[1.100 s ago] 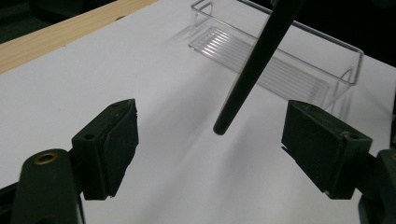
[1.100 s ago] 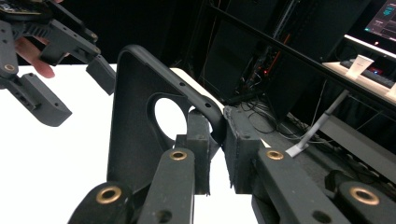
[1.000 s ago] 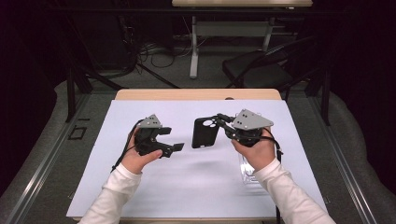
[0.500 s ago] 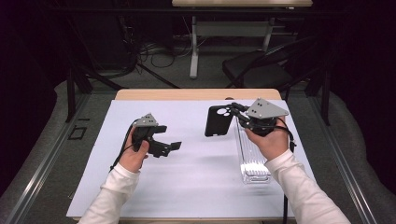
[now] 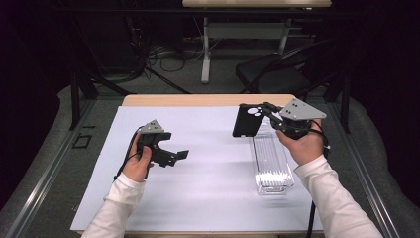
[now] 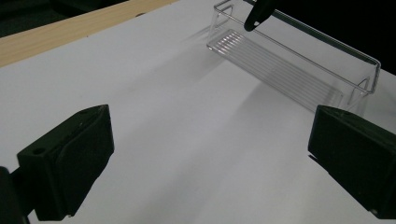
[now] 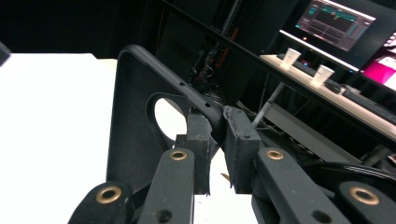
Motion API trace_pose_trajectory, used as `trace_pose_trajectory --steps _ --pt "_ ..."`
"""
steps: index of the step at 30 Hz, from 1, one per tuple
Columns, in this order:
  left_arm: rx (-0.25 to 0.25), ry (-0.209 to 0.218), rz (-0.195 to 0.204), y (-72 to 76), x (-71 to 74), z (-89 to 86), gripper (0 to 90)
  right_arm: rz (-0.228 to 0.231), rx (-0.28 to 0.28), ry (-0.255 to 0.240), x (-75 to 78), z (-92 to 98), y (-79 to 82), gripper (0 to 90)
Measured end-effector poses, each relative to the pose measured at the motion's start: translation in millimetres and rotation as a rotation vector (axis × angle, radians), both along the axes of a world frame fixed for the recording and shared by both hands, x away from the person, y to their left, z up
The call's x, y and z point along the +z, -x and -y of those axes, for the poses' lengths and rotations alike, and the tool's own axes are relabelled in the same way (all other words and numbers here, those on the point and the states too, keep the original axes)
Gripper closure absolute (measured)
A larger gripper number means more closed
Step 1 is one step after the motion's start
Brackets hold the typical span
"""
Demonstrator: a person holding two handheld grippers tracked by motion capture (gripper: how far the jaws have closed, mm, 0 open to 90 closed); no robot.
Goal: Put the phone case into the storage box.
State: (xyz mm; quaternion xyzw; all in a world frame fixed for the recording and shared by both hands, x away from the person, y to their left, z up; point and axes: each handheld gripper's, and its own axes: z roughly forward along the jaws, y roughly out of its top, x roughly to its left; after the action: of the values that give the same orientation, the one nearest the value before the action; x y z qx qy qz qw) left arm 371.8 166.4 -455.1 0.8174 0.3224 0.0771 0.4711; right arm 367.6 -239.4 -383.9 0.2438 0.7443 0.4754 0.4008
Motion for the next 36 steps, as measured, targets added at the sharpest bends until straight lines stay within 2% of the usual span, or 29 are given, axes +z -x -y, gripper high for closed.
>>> trace_pose_trajectory --steps 8,15,20,23,36 --pt "-0.002 -0.006 0.003 -0.6 -0.3 -1.5 0.4 0.023 -0.052 0.020 0.4 23.0 -5.4 81.8" --pt "-0.003 -0.002 0.006 -0.7 -0.4 -1.7 0.5 0.027 -0.087 0.048 -4.2 35.3 -10.9 81.8" --pt "-0.005 -0.001 0.007 -0.7 -0.2 -1.8 0.5 0.030 -0.099 0.052 -7.4 40.0 -15.8 81.8" --pt "-0.004 0.000 0.006 -0.5 -0.2 -1.8 0.5 0.030 -0.101 0.074 -10.6 41.0 -19.6 81.8" --pt "-0.009 -0.004 0.005 -0.8 -0.3 -1.5 0.5 0.020 -0.121 0.105 -33.1 43.2 -38.4 81.8"
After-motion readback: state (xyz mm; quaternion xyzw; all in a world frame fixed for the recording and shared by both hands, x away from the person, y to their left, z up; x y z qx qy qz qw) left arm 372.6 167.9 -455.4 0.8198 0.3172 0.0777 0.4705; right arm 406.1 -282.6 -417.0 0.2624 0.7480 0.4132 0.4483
